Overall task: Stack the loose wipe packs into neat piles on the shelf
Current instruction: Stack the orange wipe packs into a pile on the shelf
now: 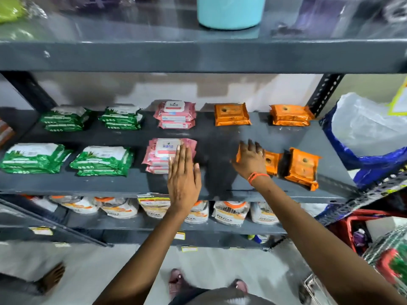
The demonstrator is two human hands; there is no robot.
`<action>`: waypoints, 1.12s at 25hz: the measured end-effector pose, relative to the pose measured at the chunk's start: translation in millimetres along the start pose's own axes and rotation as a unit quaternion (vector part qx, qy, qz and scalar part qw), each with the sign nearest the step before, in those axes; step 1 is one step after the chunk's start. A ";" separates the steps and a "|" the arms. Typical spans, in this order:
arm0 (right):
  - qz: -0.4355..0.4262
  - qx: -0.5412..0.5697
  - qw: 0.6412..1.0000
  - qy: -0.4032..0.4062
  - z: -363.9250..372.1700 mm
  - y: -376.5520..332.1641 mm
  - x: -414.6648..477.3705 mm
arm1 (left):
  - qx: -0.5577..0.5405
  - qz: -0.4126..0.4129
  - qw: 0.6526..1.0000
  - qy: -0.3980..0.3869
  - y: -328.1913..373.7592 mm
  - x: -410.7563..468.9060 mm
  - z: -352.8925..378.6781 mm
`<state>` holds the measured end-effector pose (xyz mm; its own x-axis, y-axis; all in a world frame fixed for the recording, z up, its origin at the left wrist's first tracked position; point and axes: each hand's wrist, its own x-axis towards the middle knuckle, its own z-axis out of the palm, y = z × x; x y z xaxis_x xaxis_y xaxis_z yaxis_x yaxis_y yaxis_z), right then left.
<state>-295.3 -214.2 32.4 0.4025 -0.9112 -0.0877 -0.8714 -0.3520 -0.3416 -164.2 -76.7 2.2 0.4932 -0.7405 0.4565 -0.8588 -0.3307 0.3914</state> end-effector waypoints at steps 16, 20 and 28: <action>-0.013 -0.111 0.992 -0.050 -9.5 29.5 4.1 | 0.112 0.031 0.979 -0.167 22.2 -37.0 43.6; 0.067 0.021 0.996 -0.052 -8.6 29.8 4.0 | 0.124 0.029 0.976 -0.178 21.2 -37.1 45.1; -0.167 -0.198 0.961 -0.096 -19.8 21.7 14.3 | 0.129 0.030 0.976 -0.176 19.0 -36.2 49.5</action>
<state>-314.0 -239.1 42.3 0.6892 -0.6906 -0.2193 -0.7080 -0.7062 -0.0012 -205.3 -85.1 -46.4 0.4026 -0.9026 0.1526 -0.9130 -0.3839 0.1381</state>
